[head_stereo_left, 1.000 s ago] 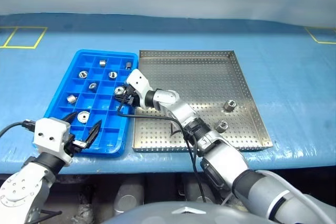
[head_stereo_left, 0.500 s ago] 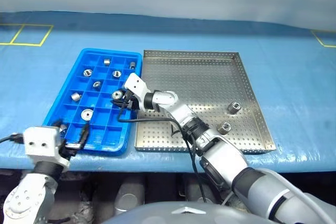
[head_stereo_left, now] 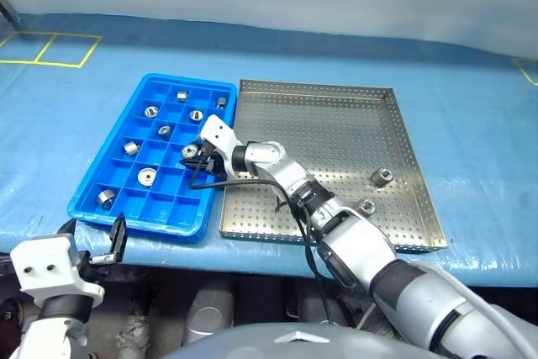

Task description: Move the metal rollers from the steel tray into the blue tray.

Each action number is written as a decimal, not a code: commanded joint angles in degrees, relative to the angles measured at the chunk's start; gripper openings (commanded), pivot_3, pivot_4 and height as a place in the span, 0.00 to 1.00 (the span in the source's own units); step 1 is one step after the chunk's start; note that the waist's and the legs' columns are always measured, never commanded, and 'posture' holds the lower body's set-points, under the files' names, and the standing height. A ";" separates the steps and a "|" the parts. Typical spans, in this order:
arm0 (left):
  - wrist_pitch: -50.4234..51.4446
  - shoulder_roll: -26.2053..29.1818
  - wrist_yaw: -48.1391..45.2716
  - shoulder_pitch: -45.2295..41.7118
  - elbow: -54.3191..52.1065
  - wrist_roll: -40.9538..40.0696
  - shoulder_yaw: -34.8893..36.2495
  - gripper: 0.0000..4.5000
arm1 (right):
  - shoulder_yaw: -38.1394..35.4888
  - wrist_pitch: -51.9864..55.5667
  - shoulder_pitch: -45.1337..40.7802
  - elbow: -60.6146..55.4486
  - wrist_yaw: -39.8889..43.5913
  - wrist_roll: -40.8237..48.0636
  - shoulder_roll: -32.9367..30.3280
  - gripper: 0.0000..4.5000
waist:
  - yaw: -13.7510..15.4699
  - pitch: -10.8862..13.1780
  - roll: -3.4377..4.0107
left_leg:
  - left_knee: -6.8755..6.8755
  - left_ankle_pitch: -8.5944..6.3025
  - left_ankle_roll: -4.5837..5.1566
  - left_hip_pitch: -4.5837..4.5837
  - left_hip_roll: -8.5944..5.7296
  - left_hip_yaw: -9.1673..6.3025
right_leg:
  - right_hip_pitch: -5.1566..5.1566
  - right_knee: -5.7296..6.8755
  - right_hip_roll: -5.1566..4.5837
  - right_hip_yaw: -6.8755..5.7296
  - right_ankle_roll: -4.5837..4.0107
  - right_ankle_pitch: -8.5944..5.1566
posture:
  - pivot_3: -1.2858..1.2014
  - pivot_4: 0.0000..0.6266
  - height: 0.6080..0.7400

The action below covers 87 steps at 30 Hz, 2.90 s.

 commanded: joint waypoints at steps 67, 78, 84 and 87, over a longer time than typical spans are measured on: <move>7.03 15.89 -10.81 -47.81 20.81 0.47 -24.01 0.87 | -17.02 38.14 31.76 -80.40 -21.20 -6.88 -28.62 0.81 | -5.36 0.66 0.34 | 0.08 0.10 -0.36 -0.35 -0.47 -0.66 | 0.12 -0.01 -0.32 -0.54 0.14 0.11 | 0.45 0.24 1.00; 5.70 15.11 -13.34 -54.71 27.88 2.76 -30.85 0.87 | -22.97 42.43 39.15 -76.33 -25.37 -3.98 -24.74 0.81 | -12.83 0.63 0.36 | 0.08 -0.10 0.01 -0.16 -0.24 -0.03 | 0.04 0.04 -0.21 0.16 0.39 0.26 | 0.43 0.24 1.00; 6.16 14.95 -13.31 -52.35 25.97 3.04 -31.97 0.87 | -23.57 41.29 39.23 -69.09 -27.67 -4.23 -23.28 0.81 | -12.97 0.63 0.36 | 0.23 -0.19 0.24 -0.15 -0.28 0.23 | 0.03 -0.04 -0.34 0.50 0.71 0.45 | 0.45 0.24 1.00; 6.21 15.03 -13.14 -51.53 25.48 3.02 -31.91 0.87 | -23.91 40.79 39.11 -68.04 -28.69 -4.44 -23.33 0.81 | -12.60 0.63 0.36 | 0.24 -0.20 0.26 -0.15 -0.28 0.27 | 0.01 -0.04 -0.35 0.55 0.73 0.46 | 0.45 0.24 1.00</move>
